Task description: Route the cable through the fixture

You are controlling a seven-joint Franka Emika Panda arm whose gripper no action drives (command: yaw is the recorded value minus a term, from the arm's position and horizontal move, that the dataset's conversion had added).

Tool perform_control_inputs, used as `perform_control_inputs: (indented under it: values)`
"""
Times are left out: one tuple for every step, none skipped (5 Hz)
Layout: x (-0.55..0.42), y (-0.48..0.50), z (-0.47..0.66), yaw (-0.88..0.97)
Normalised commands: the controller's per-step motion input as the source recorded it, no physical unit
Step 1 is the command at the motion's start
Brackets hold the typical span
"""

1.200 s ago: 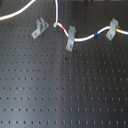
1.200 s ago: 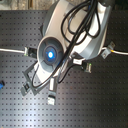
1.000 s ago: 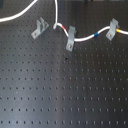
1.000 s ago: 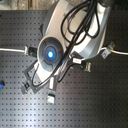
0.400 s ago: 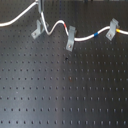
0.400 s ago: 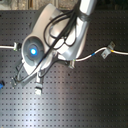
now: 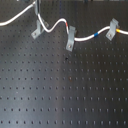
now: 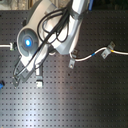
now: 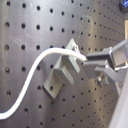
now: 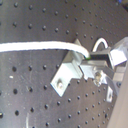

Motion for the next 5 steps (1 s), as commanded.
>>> perform_control_inputs:
  values:
    - [-0.337, -0.152, 0.25, -0.3]
    - [-0.103, -0.132, 0.33, 0.0]
    - [-0.119, -0.157, 0.31, 0.01]
    - [-0.085, -0.094, 0.36, 0.06]
    - [0.002, 0.001, 0.04, 0.0]
